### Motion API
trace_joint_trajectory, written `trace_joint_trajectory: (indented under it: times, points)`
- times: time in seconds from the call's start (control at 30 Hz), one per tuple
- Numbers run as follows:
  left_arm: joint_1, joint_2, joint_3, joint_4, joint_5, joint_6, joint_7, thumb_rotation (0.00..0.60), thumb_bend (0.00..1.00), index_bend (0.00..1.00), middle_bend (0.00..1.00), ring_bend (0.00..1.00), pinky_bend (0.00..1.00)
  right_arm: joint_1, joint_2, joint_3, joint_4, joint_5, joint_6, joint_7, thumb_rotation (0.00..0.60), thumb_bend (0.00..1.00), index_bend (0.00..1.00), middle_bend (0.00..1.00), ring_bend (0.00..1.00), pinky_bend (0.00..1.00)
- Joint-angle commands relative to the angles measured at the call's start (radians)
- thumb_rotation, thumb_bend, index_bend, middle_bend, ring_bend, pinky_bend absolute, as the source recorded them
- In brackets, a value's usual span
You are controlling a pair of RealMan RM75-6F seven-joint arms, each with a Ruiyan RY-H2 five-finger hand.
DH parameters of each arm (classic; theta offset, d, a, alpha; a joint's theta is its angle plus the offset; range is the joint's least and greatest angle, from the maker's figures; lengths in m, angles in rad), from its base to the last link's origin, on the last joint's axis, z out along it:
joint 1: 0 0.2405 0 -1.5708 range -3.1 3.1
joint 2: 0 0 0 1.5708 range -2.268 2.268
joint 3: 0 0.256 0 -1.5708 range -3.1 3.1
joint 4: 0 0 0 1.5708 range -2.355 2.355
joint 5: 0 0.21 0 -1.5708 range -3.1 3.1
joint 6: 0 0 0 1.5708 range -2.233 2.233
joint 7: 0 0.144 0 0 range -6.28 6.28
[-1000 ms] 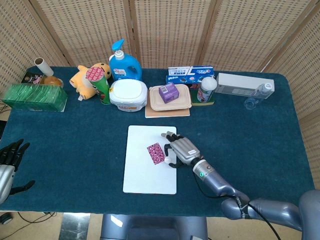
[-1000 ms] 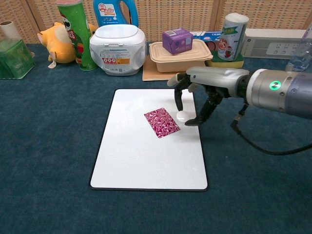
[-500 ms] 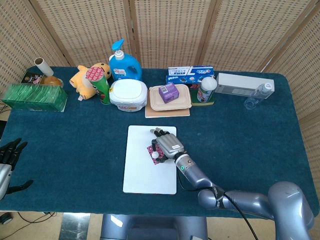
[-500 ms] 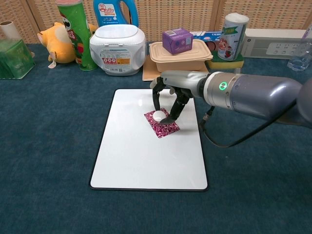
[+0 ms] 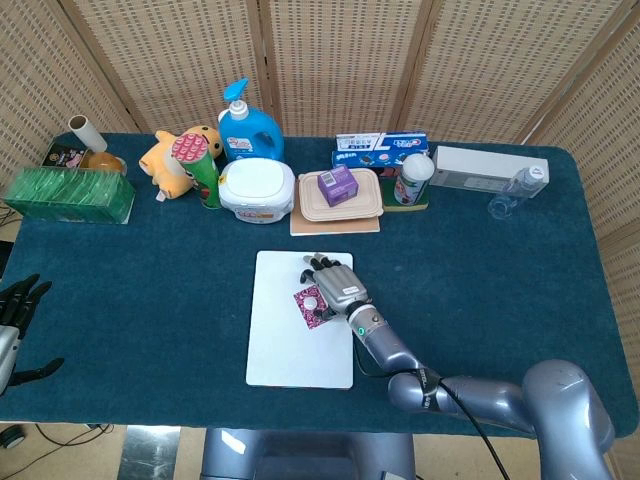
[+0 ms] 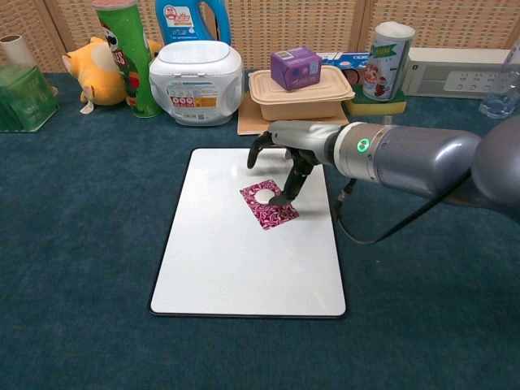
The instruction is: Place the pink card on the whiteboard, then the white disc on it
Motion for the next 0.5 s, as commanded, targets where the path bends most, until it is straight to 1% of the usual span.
trace_joint_trajectory:
  times: [0.03, 0.13, 0.23, 0.33, 0.4, 0.43, 0.47, 0.5]
  points:
    - [0.000, 0.000, 0.000, 0.000, 0.001, 0.000, 0.000, 0.600, 0.08, 0.00, 0.00, 0.00, 0.07, -0.007, 0.034, 0.002, -0.046, -0.017, 0.001, 0.016, 0.600, 0.32, 0.09, 0.03, 0.00, 0.12]
    - [-0.001, -0.001, 0.002, 0.000, 0.004, -0.002, 0.003, 0.600, 0.08, 0.00, 0.00, 0.00, 0.07, -0.019, 0.066, 0.006, -0.088, -0.038, 0.016, 0.031, 0.600, 0.30, 0.09, 0.03, 0.00, 0.12]
    - [0.001, -0.001, 0.003, 0.000, 0.006, 0.001, 0.003, 0.600, 0.08, 0.00, 0.00, 0.00, 0.07, -0.050, 0.122, -0.004, -0.155, -0.088, 0.057, 0.043, 0.600, 0.26, 0.09, 0.03, 0.00, 0.11]
    - [0.002, -0.001, 0.003, 0.001, 0.008, 0.006, 0.000, 0.600, 0.08, 0.00, 0.00, 0.00, 0.07, -0.097, 0.197, -0.032, -0.228, -0.161, 0.109, 0.054, 0.600, 0.16, 0.09, 0.03, 0.00, 0.10]
    - [0.002, -0.002, 0.004, 0.003, 0.010, 0.005, 0.002, 0.600, 0.08, 0.00, 0.00, 0.00, 0.07, -0.146, 0.262, -0.062, -0.274, -0.240, 0.162, 0.071, 0.600, 0.09, 0.10, 0.02, 0.00, 0.04]
    - [0.001, -0.003, 0.005, 0.003, 0.012, 0.004, 0.005, 0.600, 0.08, 0.00, 0.00, 0.00, 0.07, -0.175, 0.295, -0.082, -0.286, -0.301, 0.200, 0.084, 0.600, 0.05, 0.11, 0.01, 0.00, 0.01]
    - [0.000, -0.004, 0.006, 0.003, 0.013, 0.001, 0.007, 0.600, 0.08, 0.00, 0.00, 0.00, 0.07, -0.198, 0.315, -0.096, -0.283, -0.357, 0.239, 0.094, 0.600, 0.02, 0.11, 0.00, 0.00, 0.00]
    - [-0.001, -0.005, 0.007, 0.001, 0.014, -0.001, 0.011, 0.600, 0.08, 0.00, 0.00, 0.00, 0.07, -0.231, 0.341, -0.124, -0.270, -0.437, 0.294, 0.112, 0.600, 0.00, 0.10, 0.00, 0.00, 0.00]
